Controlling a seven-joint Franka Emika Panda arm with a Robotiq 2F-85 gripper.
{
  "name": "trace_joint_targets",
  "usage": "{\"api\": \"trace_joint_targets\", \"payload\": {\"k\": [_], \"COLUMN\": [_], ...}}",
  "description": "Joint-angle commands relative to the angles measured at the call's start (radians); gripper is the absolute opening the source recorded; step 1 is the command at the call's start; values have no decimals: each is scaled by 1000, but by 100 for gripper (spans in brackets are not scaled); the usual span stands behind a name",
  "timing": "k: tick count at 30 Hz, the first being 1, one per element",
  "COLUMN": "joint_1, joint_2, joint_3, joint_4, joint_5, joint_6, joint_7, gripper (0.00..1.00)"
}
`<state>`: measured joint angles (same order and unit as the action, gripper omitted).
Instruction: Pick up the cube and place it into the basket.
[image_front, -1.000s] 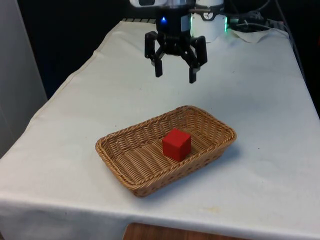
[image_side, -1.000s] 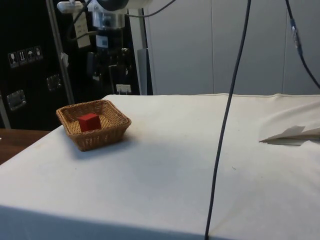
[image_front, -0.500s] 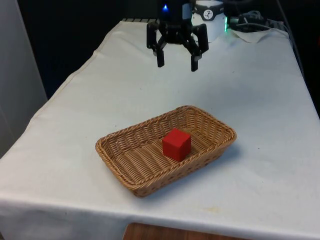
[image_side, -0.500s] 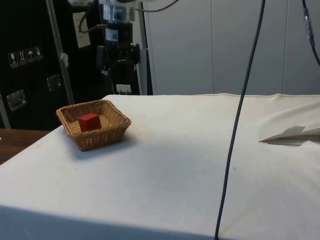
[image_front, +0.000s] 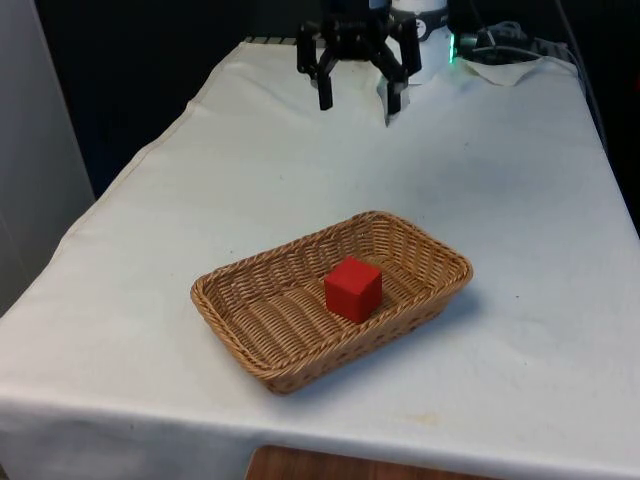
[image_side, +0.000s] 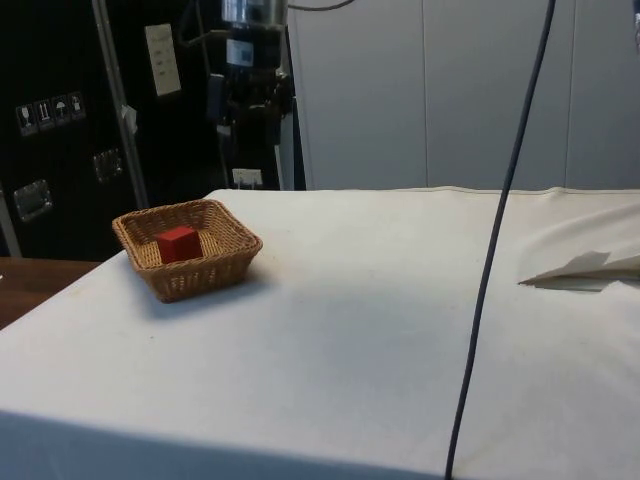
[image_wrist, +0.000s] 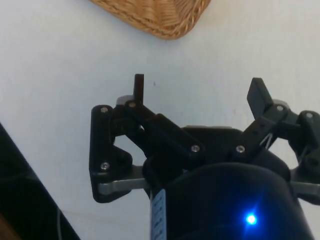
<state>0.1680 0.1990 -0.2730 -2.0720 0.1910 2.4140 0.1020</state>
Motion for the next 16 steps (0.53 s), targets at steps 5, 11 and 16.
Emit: {"api": "trace_joint_targets", "payload": {"k": [5,11,16], "joint_1": [2,3,3], "joint_2": [-42,-74,-84], "joint_3": [-2,-1,3], "joint_4": [-39,-70,-84], "joint_5": [-12,-14,-3], "joint_6": [0,-1,-3], "joint_7": [-13,-35,-60], "gripper": [100,100,100]}}
